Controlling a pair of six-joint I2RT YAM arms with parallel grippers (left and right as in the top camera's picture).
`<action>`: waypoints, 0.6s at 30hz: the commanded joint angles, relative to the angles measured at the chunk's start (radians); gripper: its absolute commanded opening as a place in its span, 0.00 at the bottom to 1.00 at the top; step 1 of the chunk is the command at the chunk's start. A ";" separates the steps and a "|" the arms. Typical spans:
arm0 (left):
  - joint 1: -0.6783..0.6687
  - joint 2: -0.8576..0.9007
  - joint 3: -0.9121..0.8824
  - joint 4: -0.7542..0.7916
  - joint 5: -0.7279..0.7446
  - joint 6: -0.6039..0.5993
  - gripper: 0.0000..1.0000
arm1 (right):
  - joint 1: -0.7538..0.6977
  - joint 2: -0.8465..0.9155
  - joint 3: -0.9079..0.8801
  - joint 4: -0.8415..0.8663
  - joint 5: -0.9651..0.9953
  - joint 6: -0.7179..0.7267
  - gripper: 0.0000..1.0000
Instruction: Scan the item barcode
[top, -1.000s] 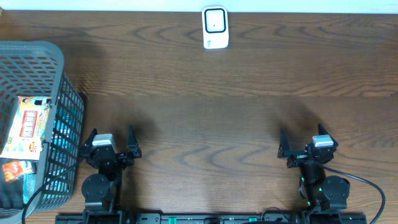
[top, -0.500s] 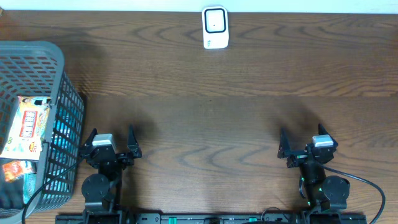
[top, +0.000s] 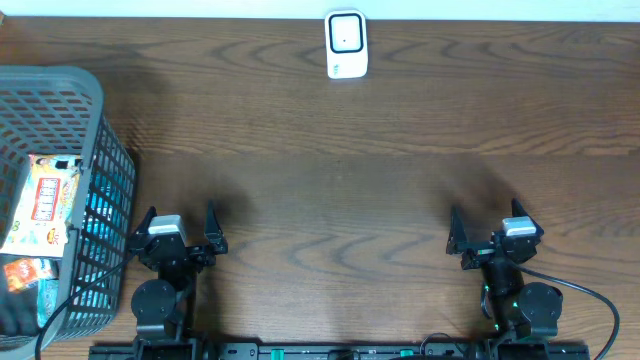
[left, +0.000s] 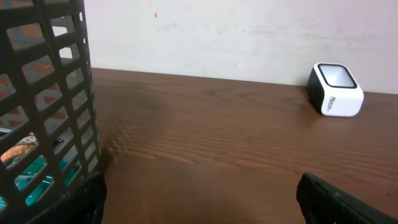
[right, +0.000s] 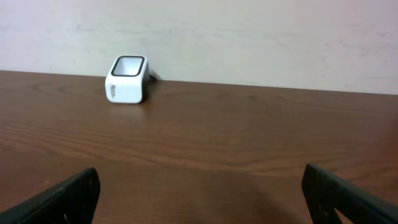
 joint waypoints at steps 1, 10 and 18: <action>0.005 -0.006 -0.034 -0.013 0.005 -0.013 0.98 | 0.002 -0.006 -0.001 -0.004 0.005 0.014 0.99; 0.005 -0.006 -0.033 -0.008 0.019 -0.014 0.98 | 0.002 -0.006 -0.001 -0.004 0.004 0.014 0.99; 0.005 -0.006 0.022 -0.009 0.198 -0.029 0.98 | 0.002 -0.006 -0.001 -0.004 0.005 0.014 0.99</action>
